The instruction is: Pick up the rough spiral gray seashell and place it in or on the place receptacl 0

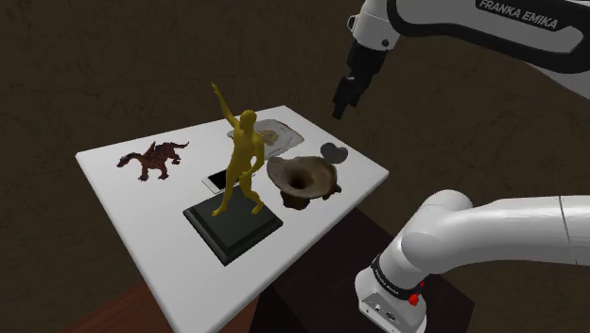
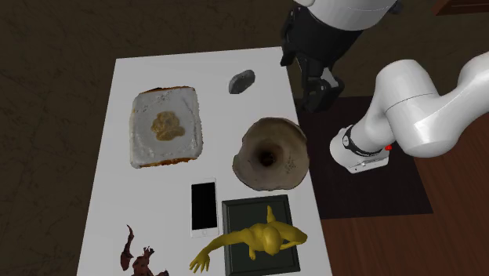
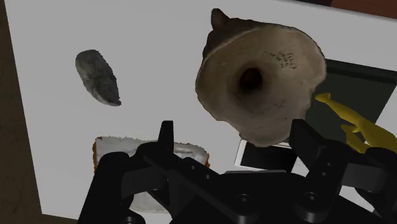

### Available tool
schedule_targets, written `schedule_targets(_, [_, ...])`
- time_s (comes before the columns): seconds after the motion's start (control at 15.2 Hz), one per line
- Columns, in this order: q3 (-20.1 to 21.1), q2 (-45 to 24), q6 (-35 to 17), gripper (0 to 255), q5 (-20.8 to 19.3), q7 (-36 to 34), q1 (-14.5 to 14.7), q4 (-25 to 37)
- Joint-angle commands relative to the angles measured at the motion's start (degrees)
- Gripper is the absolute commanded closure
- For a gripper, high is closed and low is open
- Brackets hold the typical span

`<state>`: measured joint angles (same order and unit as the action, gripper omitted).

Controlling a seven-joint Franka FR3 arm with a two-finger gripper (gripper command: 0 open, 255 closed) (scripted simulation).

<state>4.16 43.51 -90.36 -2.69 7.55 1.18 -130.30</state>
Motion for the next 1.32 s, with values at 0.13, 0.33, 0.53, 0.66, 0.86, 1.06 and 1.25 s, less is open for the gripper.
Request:
schedule_targets(0.13, [-1.59,0.21,-3.12,0,-1.38,2.15,-0.37,-3.13])
schedule_targets(0.33, [-4.06,-0.09,-7.99,0,-3.53,5.3,-1.11,-7.32])
schedule_targets(0.53, [-6.64,-1.2,-13.12,0,-5.77,8.36,-2.01,-10.85])
schedule_targets(0.66, [-8.42,-2.42,-16.68,0,-7.28,10.35,-2.67,-12.82])
schedule_targets(0.86, [-11.14,-5.0,-22.24,0,-9.52,13.28,-3.75,-15.17])
schedule_targets(1.06, [-13.93,-8.51,-28.01,0,-11.66,16.14,-4.82,-16.73])
schedule_targets(1.25, [-16.75,-12.9,-33.93,0,-13.56,18.97,-5.8,-17.49])
